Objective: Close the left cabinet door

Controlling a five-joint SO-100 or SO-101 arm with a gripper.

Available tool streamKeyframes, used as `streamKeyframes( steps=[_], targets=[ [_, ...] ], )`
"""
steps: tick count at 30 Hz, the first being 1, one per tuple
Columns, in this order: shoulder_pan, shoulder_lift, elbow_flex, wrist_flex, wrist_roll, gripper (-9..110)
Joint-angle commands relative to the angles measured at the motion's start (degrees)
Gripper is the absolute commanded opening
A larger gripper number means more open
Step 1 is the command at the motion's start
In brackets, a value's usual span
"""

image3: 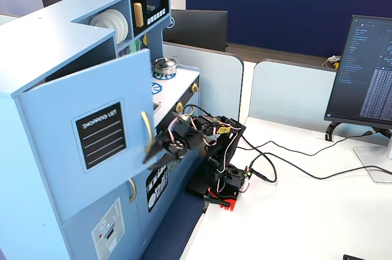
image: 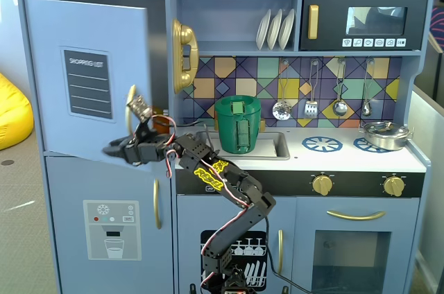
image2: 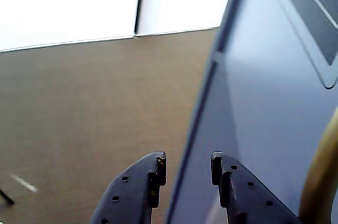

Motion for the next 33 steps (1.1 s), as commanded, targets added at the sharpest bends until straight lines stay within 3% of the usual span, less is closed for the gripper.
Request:
streamKeyframes(
  steps=[1, 8, 17, 27, 33],
  targets=[
    [8.61, -2.90, -7.12, -0.18, -0.44, 0],
    [19.95, -11.07, -14.59, -2.90, -1.76, 0],
    [22.24, -13.97, -16.87, -4.66, -2.37, 0],
    [13.27, 12.48, 9.32, 10.37, 0.18, 0],
    [22.24, 28.74, 26.37, 17.75, 3.69, 0]
  ],
)
